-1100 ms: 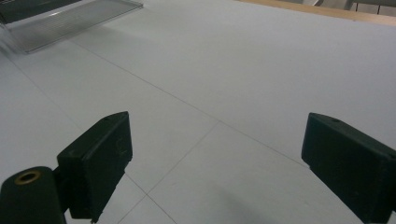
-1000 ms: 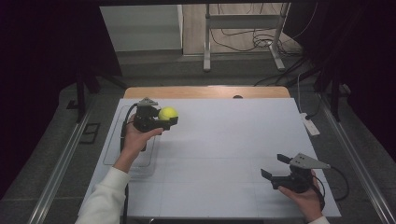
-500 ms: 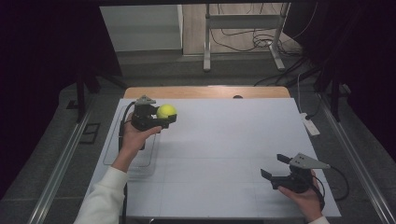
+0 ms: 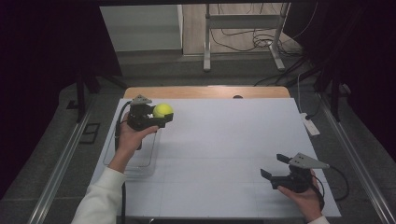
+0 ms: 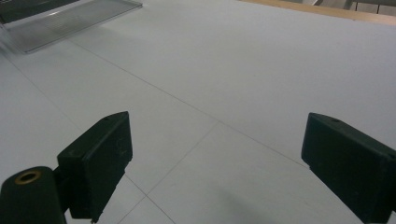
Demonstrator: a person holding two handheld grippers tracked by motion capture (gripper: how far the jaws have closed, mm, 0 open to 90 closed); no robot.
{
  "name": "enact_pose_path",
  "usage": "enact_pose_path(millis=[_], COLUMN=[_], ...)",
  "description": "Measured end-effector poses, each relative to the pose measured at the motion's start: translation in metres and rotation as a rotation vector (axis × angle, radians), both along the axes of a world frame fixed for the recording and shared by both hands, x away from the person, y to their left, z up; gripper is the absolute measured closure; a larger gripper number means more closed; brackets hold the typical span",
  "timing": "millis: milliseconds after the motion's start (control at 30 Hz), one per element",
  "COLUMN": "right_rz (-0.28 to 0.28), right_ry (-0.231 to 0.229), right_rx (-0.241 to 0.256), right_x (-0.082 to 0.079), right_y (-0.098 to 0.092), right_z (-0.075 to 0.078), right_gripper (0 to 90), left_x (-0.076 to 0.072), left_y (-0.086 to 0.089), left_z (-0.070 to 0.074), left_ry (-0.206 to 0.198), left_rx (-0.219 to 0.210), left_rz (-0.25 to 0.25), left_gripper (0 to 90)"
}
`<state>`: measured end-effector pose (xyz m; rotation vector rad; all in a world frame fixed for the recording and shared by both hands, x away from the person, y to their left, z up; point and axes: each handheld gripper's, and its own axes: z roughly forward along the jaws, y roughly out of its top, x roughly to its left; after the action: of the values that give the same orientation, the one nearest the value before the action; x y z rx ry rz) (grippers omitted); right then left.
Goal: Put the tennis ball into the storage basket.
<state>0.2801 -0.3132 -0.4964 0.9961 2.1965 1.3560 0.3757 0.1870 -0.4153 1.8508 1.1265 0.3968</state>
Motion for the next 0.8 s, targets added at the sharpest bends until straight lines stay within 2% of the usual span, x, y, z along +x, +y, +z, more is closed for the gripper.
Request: enact_pose_path(millis=[200,500,800], right_rz=[-0.001,0.006,0.018], right_ry=[-0.004,0.001,0.002], right_rx=[0.000,-0.003,-0.001], right_x=[0.001,0.004,0.006], right_y=[0.001,0.003,0.009], right_z=[0.001,0.000,0.001], right_gripper=[9.2,9.2,9.3], left_x=[-0.003,-0.004,-0.011], left_y=[0.005,0.008,0.012], left_z=[0.004,0.001,0.007], left_ry=[-0.008,-0.001,-0.014], left_rx=[0.011,0.010,0.018], left_rz=[0.012,0.025,0.031], left_gripper=[26.6,26.5,26.5])
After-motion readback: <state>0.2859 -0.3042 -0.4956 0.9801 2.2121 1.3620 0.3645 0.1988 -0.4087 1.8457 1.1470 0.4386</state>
